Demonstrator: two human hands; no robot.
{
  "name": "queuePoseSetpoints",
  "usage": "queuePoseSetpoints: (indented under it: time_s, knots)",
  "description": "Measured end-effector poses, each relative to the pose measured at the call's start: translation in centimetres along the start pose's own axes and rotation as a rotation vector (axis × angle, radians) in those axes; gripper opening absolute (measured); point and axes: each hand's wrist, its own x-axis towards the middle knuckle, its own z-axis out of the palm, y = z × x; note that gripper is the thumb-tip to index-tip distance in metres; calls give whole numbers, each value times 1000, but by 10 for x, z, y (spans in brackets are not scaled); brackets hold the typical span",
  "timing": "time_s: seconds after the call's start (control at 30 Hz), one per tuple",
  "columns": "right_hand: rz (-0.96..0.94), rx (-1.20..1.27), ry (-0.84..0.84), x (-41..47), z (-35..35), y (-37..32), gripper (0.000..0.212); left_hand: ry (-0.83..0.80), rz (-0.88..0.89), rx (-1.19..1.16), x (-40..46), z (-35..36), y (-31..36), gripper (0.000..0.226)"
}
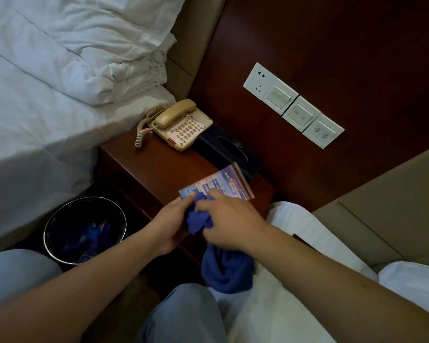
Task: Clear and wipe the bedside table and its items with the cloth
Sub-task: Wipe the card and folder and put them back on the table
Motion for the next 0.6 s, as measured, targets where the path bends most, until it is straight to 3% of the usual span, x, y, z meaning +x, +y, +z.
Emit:
queuePoseSetpoints:
  time_s: [0.2,0.4,0.6]
  knots:
    - [329,11,90,26,-9,51,39,-42,-8,17,0,2,-7,26]
    - [-2,-43,34,17,-8,6,36,-186,28,91,-5,-4,-11,39]
    - [187,-43,110,28,-16,37,34,-253,19,174,-6,2,-10,42]
